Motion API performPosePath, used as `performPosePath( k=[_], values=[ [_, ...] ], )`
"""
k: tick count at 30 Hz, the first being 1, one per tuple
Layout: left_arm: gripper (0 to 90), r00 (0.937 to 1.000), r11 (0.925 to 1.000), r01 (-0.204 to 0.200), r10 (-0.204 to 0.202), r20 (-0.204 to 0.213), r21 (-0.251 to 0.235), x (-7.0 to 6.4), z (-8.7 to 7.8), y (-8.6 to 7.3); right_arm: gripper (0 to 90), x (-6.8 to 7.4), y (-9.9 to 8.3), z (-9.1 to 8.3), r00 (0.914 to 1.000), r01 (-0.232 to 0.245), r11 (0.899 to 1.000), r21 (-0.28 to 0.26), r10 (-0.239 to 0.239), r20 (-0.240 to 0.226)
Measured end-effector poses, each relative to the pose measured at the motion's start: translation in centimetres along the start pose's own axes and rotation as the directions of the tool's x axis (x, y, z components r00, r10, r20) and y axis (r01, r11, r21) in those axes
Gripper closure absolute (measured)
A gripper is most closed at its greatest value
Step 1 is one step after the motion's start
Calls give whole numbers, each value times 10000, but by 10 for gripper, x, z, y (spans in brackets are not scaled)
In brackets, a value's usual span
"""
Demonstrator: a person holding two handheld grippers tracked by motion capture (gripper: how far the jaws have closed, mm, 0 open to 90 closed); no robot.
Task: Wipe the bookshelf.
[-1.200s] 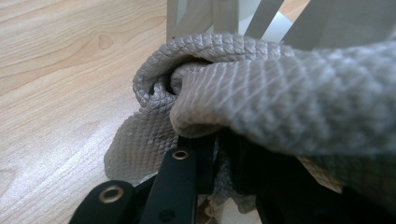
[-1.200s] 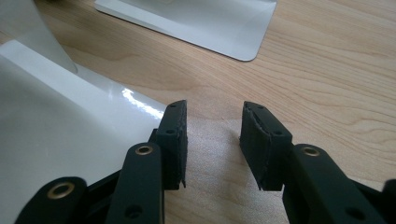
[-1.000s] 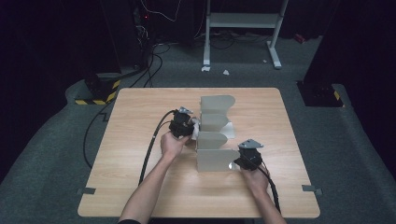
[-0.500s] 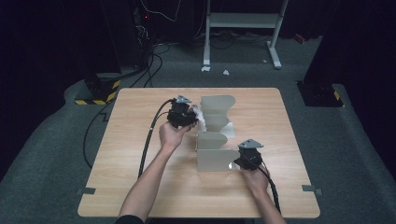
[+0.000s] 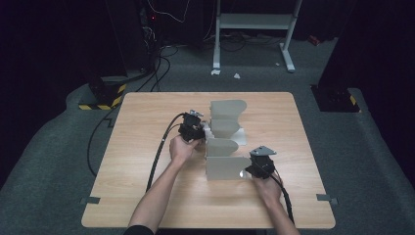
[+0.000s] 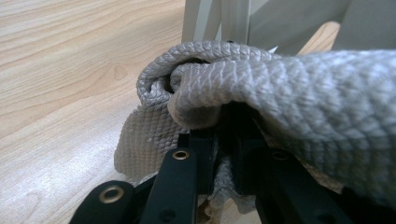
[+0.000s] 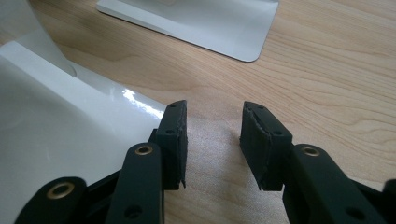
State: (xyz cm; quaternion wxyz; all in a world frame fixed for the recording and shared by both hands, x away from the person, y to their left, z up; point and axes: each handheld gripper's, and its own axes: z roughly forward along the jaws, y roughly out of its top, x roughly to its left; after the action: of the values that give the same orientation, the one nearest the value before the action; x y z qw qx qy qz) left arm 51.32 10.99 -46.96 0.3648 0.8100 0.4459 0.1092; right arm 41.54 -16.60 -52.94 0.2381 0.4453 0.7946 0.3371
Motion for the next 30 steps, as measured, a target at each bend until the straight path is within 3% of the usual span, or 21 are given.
performPosePath(
  k=[8, 16, 22, 23, 30],
  values=[
    [808, 10000, 9981, -49, 47, -32, -608, -1, -17, 19, 610, 0, 0, 0, 10000, 3, 10000, 2, -3, 14],
    [807, 9998, 9905, -105, 82, -168, -1373, -2, -34, 43, 609, 0, 0, 0, 10000, -19, 10000, 3, 19, 8],
    [807, 9995, 9934, 7, -43, -304, -1150, 2, -26, 43, 609, 0, 0, 0, 10000, -41, 10000, -15, 41, -6],
    [808, 9991, 9960, -56, 18, -426, -894, 2, -20, 38, 609, 0, 0, 0, 10000, -38, 10000, -15, 38, -5],
    [807, 9993, 9996, 279, -280, -238, -57, 7, 8, 20, 609, 0, 0, 0, 10000, -38, 10000, -5, 38, -5]
  ],
)
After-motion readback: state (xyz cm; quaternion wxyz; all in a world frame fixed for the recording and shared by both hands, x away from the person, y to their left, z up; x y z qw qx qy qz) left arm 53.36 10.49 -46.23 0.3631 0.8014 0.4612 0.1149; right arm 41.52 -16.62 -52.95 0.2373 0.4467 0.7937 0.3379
